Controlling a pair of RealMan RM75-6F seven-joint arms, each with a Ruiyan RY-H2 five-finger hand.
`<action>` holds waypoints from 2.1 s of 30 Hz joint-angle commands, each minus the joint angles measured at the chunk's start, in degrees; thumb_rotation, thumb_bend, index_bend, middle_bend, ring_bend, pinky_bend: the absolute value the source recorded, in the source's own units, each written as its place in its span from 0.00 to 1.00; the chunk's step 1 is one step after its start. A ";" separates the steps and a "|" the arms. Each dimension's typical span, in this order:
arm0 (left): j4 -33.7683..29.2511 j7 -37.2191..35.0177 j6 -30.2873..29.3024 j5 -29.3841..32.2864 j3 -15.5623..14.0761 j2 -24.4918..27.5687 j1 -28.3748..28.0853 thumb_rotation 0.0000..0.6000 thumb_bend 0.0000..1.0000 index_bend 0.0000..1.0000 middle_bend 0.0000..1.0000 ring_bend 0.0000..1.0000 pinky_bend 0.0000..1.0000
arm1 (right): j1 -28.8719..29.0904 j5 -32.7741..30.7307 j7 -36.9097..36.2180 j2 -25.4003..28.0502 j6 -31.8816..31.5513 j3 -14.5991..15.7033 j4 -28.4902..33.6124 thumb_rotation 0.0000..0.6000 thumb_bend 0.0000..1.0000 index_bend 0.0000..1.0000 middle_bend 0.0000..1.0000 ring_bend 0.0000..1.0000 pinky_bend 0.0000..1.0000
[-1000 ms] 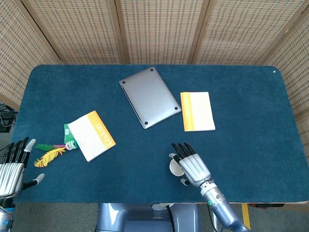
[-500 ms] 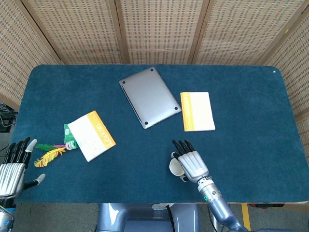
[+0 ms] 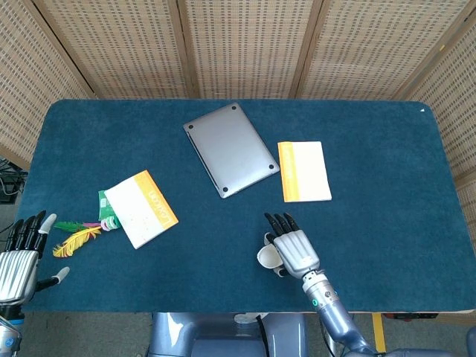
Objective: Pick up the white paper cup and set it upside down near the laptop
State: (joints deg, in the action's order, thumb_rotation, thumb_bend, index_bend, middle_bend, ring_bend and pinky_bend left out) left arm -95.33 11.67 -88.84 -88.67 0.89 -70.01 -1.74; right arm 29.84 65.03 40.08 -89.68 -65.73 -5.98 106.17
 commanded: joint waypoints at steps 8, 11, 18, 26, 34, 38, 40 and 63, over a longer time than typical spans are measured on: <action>0.13 0.43 0.52 0.46 0.02 -0.21 -0.17 1.00 0.15 0.00 0.00 0.00 0.00 | 1.54 1.45 -8.47 -0.78 -0.49 -4.66 -0.69 1.00 0.29 0.43 0.05 0.00 0.03; 0.06 0.85 0.34 0.19 -0.11 -0.36 -0.11 1.00 0.15 0.00 0.00 0.00 0.00 | 2.28 1.12 -10.24 -2.92 -0.88 -6.01 -3.29 1.00 0.29 0.43 0.05 0.00 0.03; -0.01 0.55 0.13 0.24 0.00 -0.24 -0.07 1.00 0.15 0.00 0.00 0.00 0.00 | 4.37 -1.27 -12.76 -6.00 -1.18 -9.77 -6.29 1.00 0.29 0.43 0.05 0.00 0.03; 0.18 1.47 0.70 0.23 -0.28 -0.65 -0.25 1.00 0.15 0.00 0.00 0.00 0.00 | 8.03 -7.63 -13.31 -10.41 1.63 -12.45 -11.83 1.00 0.29 0.43 0.05 0.00 0.01; 0.46 0.85 0.79 0.50 -0.08 -0.66 -0.34 1.00 0.15 0.00 0.00 0.00 0.00 | 9.37 -8.78 -15.76 -14.37 1.39 -12.93 -18.26 1.00 0.29 0.43 0.04 0.00 0.00; 0.43 0.66 0.65 0.47 -0.02 -0.59 -0.33 1.00 0.15 0.00 0.00 0.00 0.00 | 9.77 -9.16 -16.71 -15.35 1.85 -12.80 -20.63 1.00 0.29 0.43 0.04 0.00 0.00; 0.40 0.41 0.55 0.59 0.04 -0.47 -0.28 1.00 0.15 0.00 0.00 0.00 0.00 | 9.85 -9.71 -16.80 -15.60 2.31 -12.50 -21.98 1.00 0.29 0.43 0.04 0.00 0.00; -0.16 0.35 0.46 -0.28 -0.49 -0.25 -0.24 1.00 0.15 0.00 0.00 0.00 0.00 | 7.51 -13.29 -12.54 -9.58 1.06 -9.69 -19.11 1.00 0.29 0.19 0.00 0.00 0.00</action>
State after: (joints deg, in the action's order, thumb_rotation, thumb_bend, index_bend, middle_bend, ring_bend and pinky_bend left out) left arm -95.47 12.03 -88.38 -88.95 0.41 -70.27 -1.98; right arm 37.62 51.89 28.13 -99.58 -64.87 -15.77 86.55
